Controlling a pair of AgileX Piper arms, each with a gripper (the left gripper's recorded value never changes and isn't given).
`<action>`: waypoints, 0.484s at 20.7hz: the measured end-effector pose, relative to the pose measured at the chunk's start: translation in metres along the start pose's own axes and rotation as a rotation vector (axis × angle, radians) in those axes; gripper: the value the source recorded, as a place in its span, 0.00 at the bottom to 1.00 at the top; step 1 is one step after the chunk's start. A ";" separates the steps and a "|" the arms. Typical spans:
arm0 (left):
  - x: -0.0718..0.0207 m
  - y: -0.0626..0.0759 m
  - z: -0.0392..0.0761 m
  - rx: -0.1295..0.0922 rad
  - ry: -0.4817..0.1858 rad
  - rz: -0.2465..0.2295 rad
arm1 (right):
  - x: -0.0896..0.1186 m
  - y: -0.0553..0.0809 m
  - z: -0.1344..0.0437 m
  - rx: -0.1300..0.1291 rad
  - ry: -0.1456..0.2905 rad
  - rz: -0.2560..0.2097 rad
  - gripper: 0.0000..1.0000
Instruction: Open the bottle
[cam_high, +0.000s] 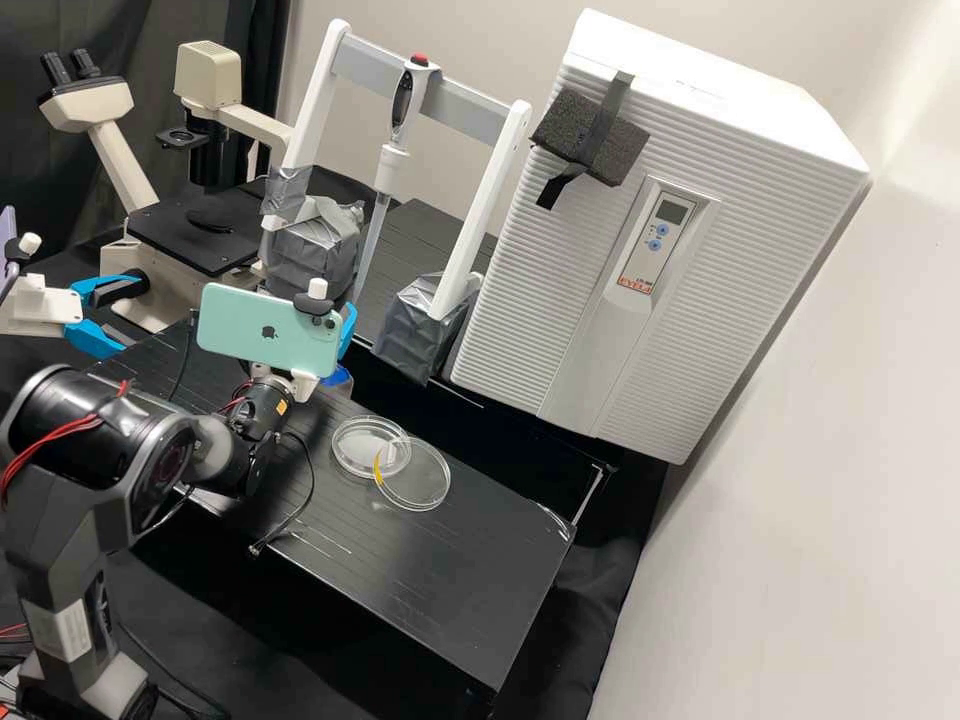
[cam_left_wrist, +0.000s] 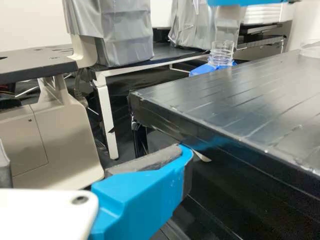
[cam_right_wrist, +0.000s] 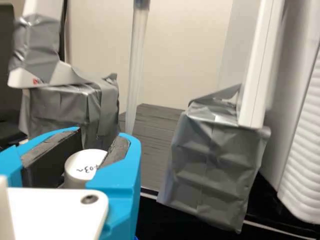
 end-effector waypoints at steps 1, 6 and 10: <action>0.0000 0.000 0.000 0.000 0.000 0.000 | -0.002 0.000 -0.002 -0.005 0.013 -0.002 0.00; 0.0000 0.000 0.000 0.000 0.000 0.000 | -0.025 -0.005 -0.010 -0.051 0.078 -0.055 0.00; 0.0000 0.000 0.000 0.000 0.000 0.000 | -0.055 -0.019 -0.013 -0.103 0.133 -0.155 0.00</action>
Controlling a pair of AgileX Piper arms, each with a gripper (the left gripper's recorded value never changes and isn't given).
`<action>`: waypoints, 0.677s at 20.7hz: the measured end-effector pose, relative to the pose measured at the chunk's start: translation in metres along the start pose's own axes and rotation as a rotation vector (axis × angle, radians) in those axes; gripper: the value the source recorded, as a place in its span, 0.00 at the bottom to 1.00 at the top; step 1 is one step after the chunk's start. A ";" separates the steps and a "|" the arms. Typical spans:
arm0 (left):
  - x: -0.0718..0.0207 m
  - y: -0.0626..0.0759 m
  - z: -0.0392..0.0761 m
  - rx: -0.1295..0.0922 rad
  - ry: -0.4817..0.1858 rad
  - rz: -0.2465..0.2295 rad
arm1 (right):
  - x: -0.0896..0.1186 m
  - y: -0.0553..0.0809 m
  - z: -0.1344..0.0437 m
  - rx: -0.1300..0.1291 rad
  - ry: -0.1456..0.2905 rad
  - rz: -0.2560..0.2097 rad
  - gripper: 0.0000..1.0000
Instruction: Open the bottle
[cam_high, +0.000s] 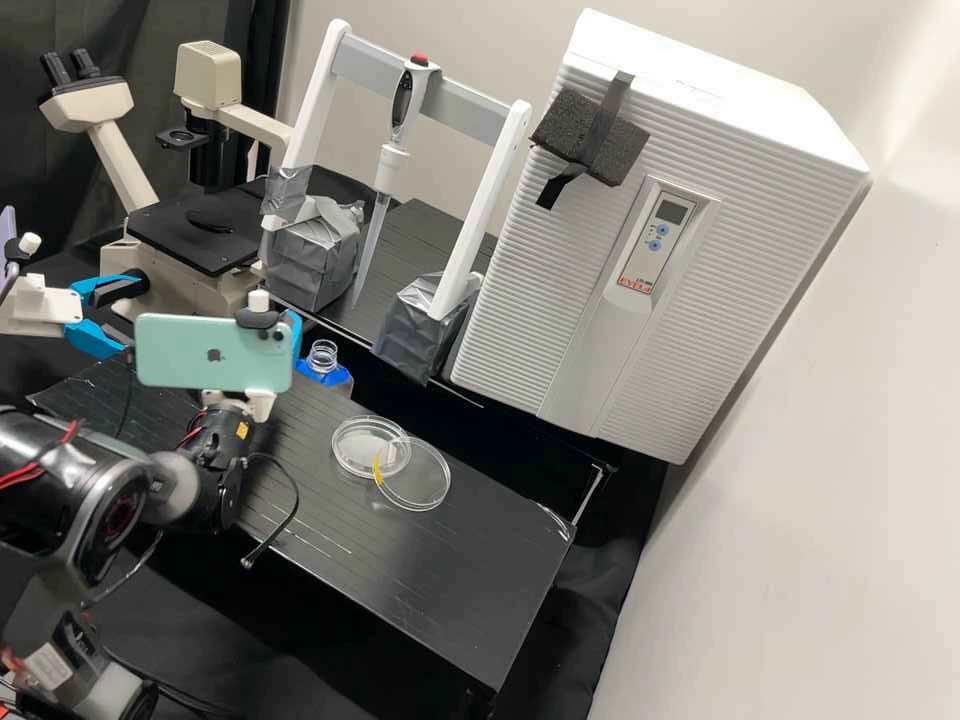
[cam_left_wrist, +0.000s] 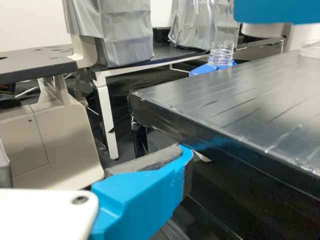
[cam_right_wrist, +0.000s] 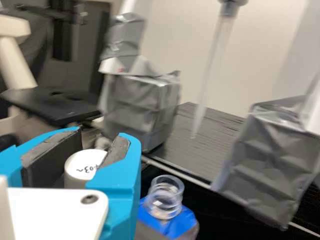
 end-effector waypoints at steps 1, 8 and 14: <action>0.0000 0.000 0.000 0.000 0.000 0.000 | -0.005 -0.001 0.000 -0.010 0.008 -0.013 0.00; 0.0007 0.001 0.000 0.003 0.000 0.003 | -0.031 0.000 0.008 -0.014 -0.019 -0.029 0.00; 0.0007 0.001 0.000 0.003 0.000 0.003 | -0.031 -0.004 0.014 0.000 -0.043 -0.045 0.00</action>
